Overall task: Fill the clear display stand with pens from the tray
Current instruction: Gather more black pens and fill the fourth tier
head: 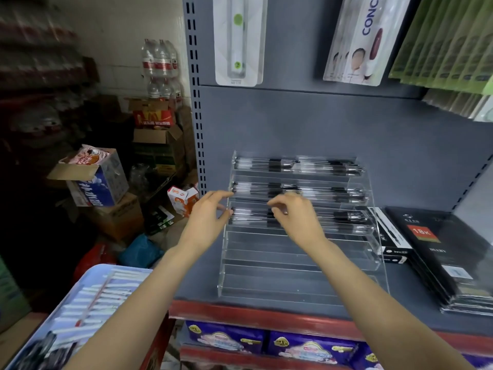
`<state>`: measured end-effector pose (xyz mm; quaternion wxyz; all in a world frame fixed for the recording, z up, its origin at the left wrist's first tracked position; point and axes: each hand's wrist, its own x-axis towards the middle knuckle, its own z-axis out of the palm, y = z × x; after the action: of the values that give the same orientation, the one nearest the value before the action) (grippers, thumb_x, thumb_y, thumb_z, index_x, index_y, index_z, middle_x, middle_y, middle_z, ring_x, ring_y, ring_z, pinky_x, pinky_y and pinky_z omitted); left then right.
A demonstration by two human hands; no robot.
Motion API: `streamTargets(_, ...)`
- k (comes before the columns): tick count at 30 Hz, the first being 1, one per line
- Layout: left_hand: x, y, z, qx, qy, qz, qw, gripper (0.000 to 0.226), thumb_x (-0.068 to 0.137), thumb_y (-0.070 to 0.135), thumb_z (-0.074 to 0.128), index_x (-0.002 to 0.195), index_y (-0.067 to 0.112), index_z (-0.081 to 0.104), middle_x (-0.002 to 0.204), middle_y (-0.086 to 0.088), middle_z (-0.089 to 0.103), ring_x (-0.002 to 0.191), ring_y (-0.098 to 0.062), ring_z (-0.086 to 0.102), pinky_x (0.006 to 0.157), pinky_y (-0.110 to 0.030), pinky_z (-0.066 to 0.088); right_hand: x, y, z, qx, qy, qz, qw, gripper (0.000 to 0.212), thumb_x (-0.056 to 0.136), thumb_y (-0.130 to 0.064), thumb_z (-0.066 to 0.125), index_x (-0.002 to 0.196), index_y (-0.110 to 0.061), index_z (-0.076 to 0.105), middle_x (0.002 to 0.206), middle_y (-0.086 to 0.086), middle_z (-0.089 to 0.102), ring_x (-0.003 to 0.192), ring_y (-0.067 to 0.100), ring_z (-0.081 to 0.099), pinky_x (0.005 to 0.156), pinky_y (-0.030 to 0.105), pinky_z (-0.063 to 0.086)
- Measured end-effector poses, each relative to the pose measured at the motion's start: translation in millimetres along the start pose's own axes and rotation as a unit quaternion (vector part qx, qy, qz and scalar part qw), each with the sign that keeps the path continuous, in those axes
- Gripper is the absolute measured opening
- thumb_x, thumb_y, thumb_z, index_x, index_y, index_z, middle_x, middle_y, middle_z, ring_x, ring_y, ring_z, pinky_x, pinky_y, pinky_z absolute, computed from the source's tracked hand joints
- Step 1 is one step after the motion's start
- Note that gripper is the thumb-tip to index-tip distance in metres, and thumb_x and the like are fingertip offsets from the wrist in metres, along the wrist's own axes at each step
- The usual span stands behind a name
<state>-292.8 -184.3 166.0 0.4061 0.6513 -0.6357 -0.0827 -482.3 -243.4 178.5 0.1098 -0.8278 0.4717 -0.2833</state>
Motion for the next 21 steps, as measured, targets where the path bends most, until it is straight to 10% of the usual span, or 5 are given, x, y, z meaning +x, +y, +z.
streamTargets(6,-37,-13,-25,-0.022,0.068,-0.013,0.997,0.022,0.089,0.012,0.059,0.11,0.018,0.062,0.098,0.007,0.064,0.081,-0.002,0.058,0.068,0.001,0.039,-26,-56,25,0.136,-0.034,-0.003,0.99,0.021,0.089,-0.008,0.056,0.103,-0.016,0.069,0.097,-0.002,0.066,0.08,0.008,0.057,0.071,0.005,0.038)
streamTargets(11,-96,-66,-72,-0.013,0.095,-0.075,0.993,0.015,0.091,0.016,0.057,0.104,0.015,0.064,0.083,0.005,0.064,0.08,-0.012,0.061,0.069,-0.019,0.042,-58,-126,77,0.188,-0.069,0.002,0.98,0.021,0.089,-0.008,0.054,0.103,-0.015,0.068,0.098,0.001,0.068,0.082,0.008,0.058,0.073,0.008,0.041)
streamTargets(21,-228,-245,-164,0.036,-0.013,-0.215,0.976,0.02,0.088,0.004,0.057,0.106,0.003,0.066,0.11,-0.012,0.066,0.092,-0.026,0.062,0.077,-0.027,0.043,-136,-245,248,0.176,-0.255,0.088,0.947,0.034,0.094,-0.01,0.049,0.129,-0.01,0.053,0.13,0.008,0.056,0.116,0.021,0.055,0.099,0.029,0.041)
